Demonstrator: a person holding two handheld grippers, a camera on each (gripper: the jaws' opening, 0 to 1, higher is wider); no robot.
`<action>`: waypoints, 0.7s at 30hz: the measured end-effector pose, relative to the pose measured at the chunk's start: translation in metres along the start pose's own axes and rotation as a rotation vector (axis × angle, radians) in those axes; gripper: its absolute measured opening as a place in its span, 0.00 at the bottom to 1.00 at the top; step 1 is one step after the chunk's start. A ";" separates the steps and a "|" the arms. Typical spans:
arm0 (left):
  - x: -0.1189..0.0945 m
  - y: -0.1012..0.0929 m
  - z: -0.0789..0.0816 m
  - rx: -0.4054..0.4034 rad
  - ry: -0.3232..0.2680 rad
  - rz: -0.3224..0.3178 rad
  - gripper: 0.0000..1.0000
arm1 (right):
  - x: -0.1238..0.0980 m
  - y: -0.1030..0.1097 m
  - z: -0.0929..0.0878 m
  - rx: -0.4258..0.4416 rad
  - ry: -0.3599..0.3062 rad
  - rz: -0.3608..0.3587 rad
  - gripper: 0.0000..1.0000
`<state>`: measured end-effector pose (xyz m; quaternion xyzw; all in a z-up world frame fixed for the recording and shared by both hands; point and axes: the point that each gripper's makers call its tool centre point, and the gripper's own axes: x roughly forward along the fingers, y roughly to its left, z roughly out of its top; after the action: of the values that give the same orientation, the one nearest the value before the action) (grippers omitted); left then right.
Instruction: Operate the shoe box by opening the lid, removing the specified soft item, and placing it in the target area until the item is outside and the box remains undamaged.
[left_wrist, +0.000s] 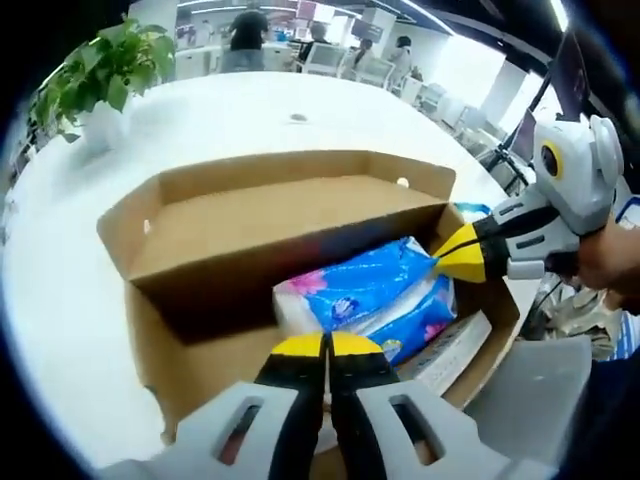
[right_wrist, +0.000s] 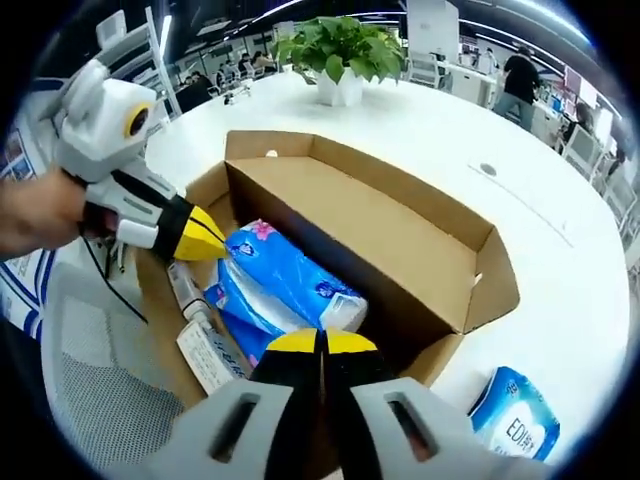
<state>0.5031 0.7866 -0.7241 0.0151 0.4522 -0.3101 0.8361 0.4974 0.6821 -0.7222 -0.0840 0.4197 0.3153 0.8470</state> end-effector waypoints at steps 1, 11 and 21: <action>-0.002 -0.001 0.002 0.002 -0.006 0.000 0.00 | -0.002 0.000 0.002 0.003 -0.008 -0.002 0.00; -0.023 -0.010 0.021 0.038 -0.054 -0.004 0.00 | -0.026 0.002 0.018 0.007 -0.057 -0.020 0.00; -0.043 -0.021 0.028 0.046 -0.100 -0.009 0.00 | -0.045 0.006 0.029 -0.005 -0.091 -0.040 0.00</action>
<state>0.4955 0.7824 -0.6697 0.0166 0.4026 -0.3244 0.8558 0.4922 0.6776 -0.6686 -0.0801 0.3784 0.3029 0.8710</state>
